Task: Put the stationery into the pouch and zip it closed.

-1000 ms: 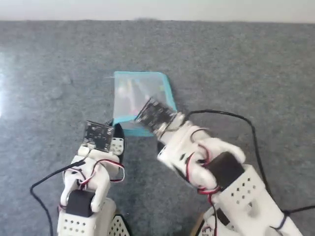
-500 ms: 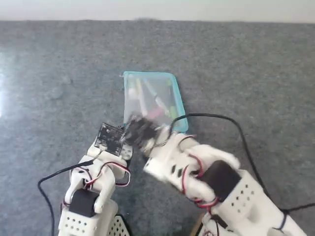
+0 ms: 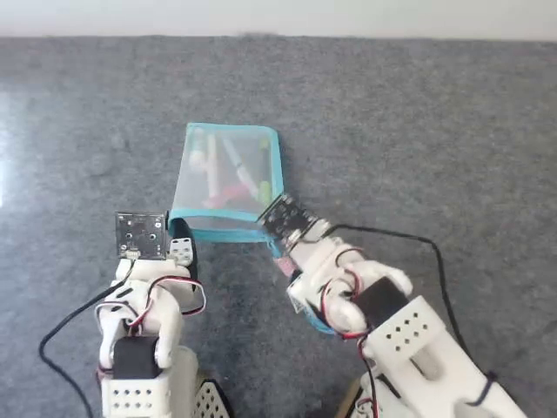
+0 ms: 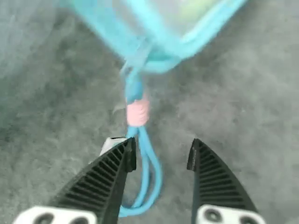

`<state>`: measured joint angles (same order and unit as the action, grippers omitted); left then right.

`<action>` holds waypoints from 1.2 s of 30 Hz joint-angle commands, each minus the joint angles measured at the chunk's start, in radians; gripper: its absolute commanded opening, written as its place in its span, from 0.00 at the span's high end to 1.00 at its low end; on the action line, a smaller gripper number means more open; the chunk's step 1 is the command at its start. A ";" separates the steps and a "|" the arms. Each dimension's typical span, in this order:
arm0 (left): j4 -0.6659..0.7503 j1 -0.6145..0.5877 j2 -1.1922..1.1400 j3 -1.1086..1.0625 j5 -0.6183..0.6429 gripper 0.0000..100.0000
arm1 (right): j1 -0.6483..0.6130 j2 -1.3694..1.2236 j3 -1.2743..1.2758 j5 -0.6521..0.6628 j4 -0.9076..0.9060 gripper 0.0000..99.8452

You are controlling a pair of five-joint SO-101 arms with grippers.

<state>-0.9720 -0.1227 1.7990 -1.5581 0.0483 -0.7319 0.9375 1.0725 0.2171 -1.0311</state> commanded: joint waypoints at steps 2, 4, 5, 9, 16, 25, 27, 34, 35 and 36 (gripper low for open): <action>0.044 -0.008 -0.003 0.062 0.021 0.99 | -0.039 0.022 0.034 -0.064 0.117 0.81; 0.044 -0.006 -0.003 0.062 0.021 0.99 | -0.042 0.022 0.074 -0.100 0.174 0.81; 0.044 -0.006 -0.003 0.062 0.021 0.99 | -0.042 0.022 0.094 -0.112 0.203 0.81; 0.048 -0.006 -0.005 0.062 0.021 0.99 | -0.042 0.022 0.133 -0.172 0.295 0.81; 0.048 -0.006 -0.005 0.062 0.021 0.99 | -0.042 0.021 0.172 -0.232 0.375 0.81; 0.046 0.031 -0.005 0.062 0.021 0.99 | -0.042 -0.021 0.163 -0.232 0.366 0.81; 0.046 0.031 -0.005 0.061 0.021 0.99 | -0.048 -0.076 0.135 -0.232 0.355 0.81; 0.049 0.031 -0.005 0.053 0.021 0.99 | -0.039 -0.274 0.066 -0.238 0.432 0.81; 0.049 0.032 -0.005 0.053 0.021 0.99 | -0.033 -0.295 0.064 -0.238 0.460 0.81; 0.049 0.032 -0.005 0.053 0.020 0.99 | -0.022 -0.312 0.061 -0.238 0.478 0.81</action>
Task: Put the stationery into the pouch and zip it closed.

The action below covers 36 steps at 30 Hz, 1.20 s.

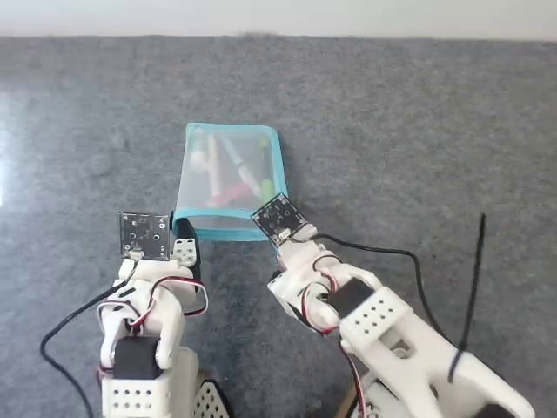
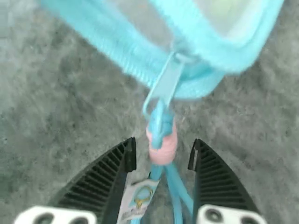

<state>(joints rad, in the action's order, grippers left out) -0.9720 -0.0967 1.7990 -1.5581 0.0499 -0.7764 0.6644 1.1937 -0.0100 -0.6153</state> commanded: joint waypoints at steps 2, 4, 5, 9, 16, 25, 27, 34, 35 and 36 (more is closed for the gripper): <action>0.049 0.006 -0.005 0.053 0.018 0.99 | 0.039 -0.062 -0.069 -0.009 0.088 0.85; 0.049 0.006 -0.005 0.053 0.018 0.99 | 0.068 -0.071 -0.098 -0.005 0.091 0.93; 0.048 0.006 -0.005 0.053 0.018 0.99 | 0.085 -0.070 -0.114 0.002 0.087 0.97; 0.044 0.006 -0.005 0.051 0.018 0.99 | 0.140 -0.047 -0.192 0.092 -0.031 1.00; 0.046 0.009 -0.005 0.051 0.015 0.99 | 0.107 0.176 -0.350 0.226 -0.383 0.99; 0.021 0.190 -0.005 0.021 -0.031 0.99 | -0.105 0.168 -0.637 0.324 -0.630 0.99; 0.020 0.204 -0.006 0.019 -0.051 0.99 | -0.116 0.130 -0.661 0.339 -0.627 0.99; 0.008 0.285 -0.006 -0.001 -0.071 0.99 | -0.163 0.096 -0.730 0.342 -0.608 0.99; 0.008 0.293 -0.006 -0.004 -0.083 0.99 | -0.188 0.096 -0.735 0.344 -0.611 0.99; 0.006 0.301 -0.008 -0.004 -0.089 0.99 | -0.208 0.096 -0.736 0.344 -0.616 0.99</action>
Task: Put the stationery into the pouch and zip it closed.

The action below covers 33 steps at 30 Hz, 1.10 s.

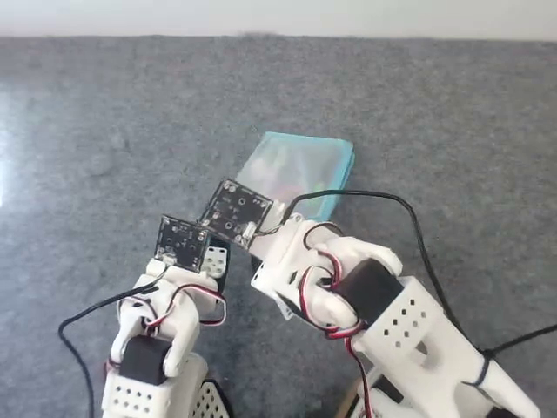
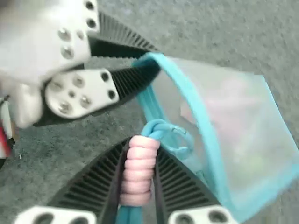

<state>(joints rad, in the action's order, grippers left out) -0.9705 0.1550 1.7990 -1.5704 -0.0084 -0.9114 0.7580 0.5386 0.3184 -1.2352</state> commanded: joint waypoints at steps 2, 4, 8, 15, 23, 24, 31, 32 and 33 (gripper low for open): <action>0.005 0.060 -0.008 0.004 -0.034 0.99 | -0.101 0.002 -0.081 0.029 -0.005 0.99; -0.002 0.061 -0.008 0.004 -0.035 0.99 | -0.110 0.004 -0.081 0.060 -0.033 0.99; -0.008 0.071 -0.008 0.004 -0.055 0.99 | -0.140 0.059 -0.081 0.100 -0.045 0.99; -0.006 0.035 -0.006 0.012 -0.044 0.99 | -0.110 0.189 -0.074 0.117 -0.145 0.98; -0.006 -0.051 -0.006 0.036 -0.021 0.99 | -0.147 0.285 -0.074 0.167 -0.349 0.68; -0.006 -0.051 -0.006 0.036 -0.021 0.99 | -0.177 0.302 -0.074 0.178 -0.363 0.67; -0.006 -0.055 -0.006 0.039 -0.020 0.99 | -0.193 0.387 -0.008 0.180 -0.404 0.67; -0.008 -0.069 -0.006 0.044 -0.020 0.99 | -0.134 0.387 0.038 0.180 -0.387 0.67; -0.009 -0.084 -0.006 0.053 -0.020 0.99 | -0.071 0.387 0.098 0.178 -0.344 0.67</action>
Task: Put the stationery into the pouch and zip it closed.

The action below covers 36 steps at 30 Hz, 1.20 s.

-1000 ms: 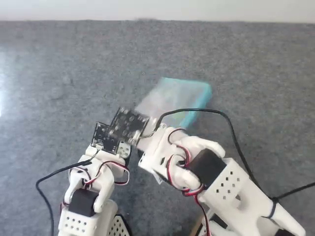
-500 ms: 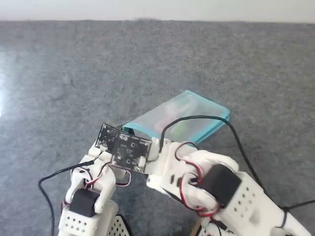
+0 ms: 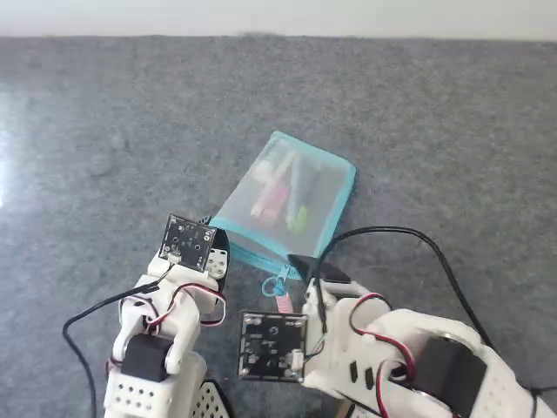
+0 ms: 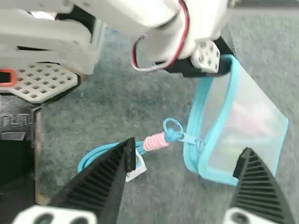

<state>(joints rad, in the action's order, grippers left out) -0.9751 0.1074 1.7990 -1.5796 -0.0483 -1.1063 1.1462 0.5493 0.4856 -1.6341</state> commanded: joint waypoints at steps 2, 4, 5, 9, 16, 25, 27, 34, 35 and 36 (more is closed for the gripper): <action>-0.005 -0.051 -0.006 0.071 0.020 0.99 | 0.243 -0.002 0.233 0.017 0.185 0.67; -0.005 -0.051 -0.006 0.073 0.020 0.99 | 0.329 -0.008 0.362 0.018 0.334 0.67; -0.005 -0.051 -0.006 0.073 0.020 0.99 | 0.358 -0.008 0.411 0.018 0.387 0.67; -0.011 -0.052 -0.006 0.073 0.020 0.99 | 0.392 -0.001 0.512 0.017 0.464 0.67; -0.009 -0.051 -0.006 0.073 0.020 0.99 | 0.392 -0.007 0.578 -0.035 0.631 0.67; -0.011 -0.049 -0.006 0.073 0.020 0.99 | 0.392 -0.010 0.583 -0.038 0.713 0.67; -0.011 -0.049 -0.006 0.073 0.020 0.99 | 0.392 -0.010 0.580 -0.038 0.713 0.67; -0.011 -0.049 -0.006 0.073 0.020 0.99 | 0.377 -0.001 0.577 -0.038 0.711 0.78; -0.011 -0.049 -0.006 0.073 0.020 0.99 | 0.366 -0.001 0.577 -0.038 0.710 0.79; -0.011 -0.049 -0.006 0.073 0.020 0.99 | 0.355 -0.001 0.577 -0.038 0.705 0.80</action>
<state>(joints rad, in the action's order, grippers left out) -0.9843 0.0675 1.7990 -1.5704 -0.0453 -0.7288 1.1278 1.1416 0.4580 -0.9452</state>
